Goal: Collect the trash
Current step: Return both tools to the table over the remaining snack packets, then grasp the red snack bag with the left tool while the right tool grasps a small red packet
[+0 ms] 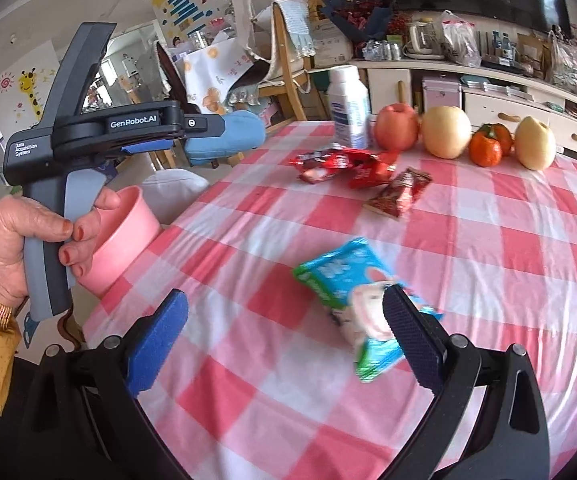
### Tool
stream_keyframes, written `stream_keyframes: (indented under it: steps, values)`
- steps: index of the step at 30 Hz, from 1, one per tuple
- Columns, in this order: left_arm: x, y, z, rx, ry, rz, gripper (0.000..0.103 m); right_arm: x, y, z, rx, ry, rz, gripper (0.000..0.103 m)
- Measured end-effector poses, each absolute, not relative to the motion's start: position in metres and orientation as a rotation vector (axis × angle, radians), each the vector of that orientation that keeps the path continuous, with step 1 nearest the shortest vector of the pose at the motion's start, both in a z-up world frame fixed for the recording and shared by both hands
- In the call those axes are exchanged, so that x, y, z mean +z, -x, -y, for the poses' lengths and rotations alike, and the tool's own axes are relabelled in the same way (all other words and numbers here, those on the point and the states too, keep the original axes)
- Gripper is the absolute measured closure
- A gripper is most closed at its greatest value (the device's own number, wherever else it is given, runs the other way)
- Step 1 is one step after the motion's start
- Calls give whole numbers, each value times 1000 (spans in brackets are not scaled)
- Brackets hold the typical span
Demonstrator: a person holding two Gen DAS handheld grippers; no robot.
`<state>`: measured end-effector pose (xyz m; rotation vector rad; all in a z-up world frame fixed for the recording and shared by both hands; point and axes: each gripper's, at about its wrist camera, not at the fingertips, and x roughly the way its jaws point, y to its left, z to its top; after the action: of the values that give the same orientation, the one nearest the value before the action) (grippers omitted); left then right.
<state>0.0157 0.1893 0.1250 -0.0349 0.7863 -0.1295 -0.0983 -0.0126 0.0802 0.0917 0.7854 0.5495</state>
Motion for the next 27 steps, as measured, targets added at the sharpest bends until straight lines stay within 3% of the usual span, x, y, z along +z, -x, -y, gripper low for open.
stream_keyframes:
  steps: [10, 27]
  values:
    - [98, -53, -134, -169, -128, -825, 12, 68, 68, 63, 527, -172, -828, 5]
    - [55, -113, -103, -125, -260, -881, 12, 50, 9, 100, 539, -353, -893, 5]
